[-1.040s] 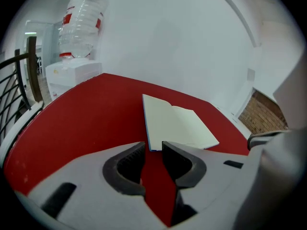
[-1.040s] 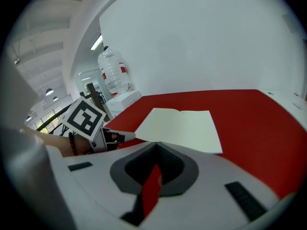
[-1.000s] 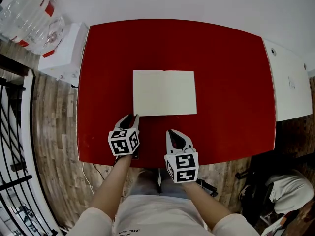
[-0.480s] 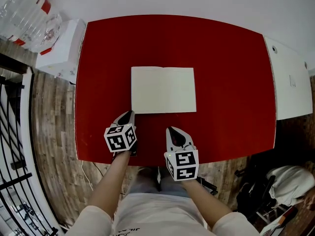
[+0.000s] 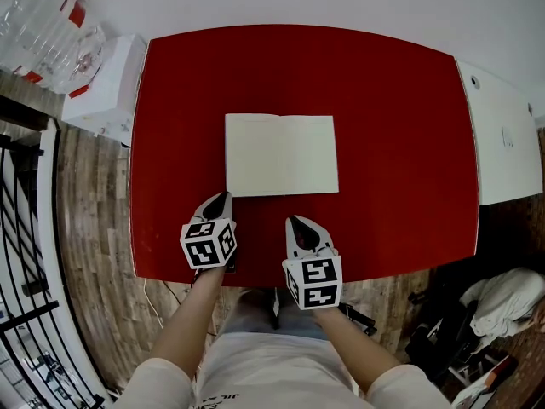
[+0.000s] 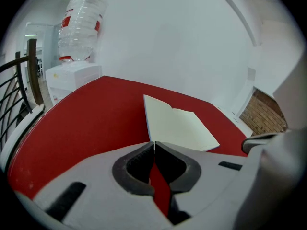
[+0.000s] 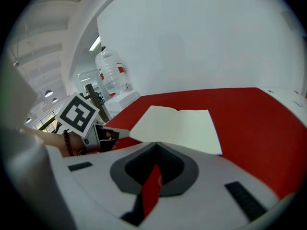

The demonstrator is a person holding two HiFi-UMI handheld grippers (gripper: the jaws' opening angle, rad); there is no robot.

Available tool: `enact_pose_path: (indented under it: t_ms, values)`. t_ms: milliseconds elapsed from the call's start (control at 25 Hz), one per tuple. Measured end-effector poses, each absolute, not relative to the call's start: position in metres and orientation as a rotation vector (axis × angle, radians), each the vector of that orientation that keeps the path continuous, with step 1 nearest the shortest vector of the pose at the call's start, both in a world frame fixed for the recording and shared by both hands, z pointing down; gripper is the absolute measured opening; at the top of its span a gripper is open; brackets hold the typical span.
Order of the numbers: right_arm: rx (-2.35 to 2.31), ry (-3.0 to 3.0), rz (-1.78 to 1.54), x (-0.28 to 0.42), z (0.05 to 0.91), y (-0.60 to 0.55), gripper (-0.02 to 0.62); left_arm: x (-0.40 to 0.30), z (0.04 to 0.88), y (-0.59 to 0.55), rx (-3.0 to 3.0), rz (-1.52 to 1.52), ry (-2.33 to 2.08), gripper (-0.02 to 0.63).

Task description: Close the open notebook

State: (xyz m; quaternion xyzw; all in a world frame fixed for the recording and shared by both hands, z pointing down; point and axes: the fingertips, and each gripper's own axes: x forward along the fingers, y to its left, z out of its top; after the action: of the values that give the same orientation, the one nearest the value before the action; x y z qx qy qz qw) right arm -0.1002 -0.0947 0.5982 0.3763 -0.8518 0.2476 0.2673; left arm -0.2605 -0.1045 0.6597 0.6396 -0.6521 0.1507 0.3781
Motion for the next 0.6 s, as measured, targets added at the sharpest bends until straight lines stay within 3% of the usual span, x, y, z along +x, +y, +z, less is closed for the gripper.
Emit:
enact_pose_path:
  t_ms: [600]
  values:
    - [1.093, -2.314, 0.710, -0.075, 0.589, -0.107, 0.005, -0.198, 0.578, -0.123, 1.869, 0.384, -1.628, 0.014]
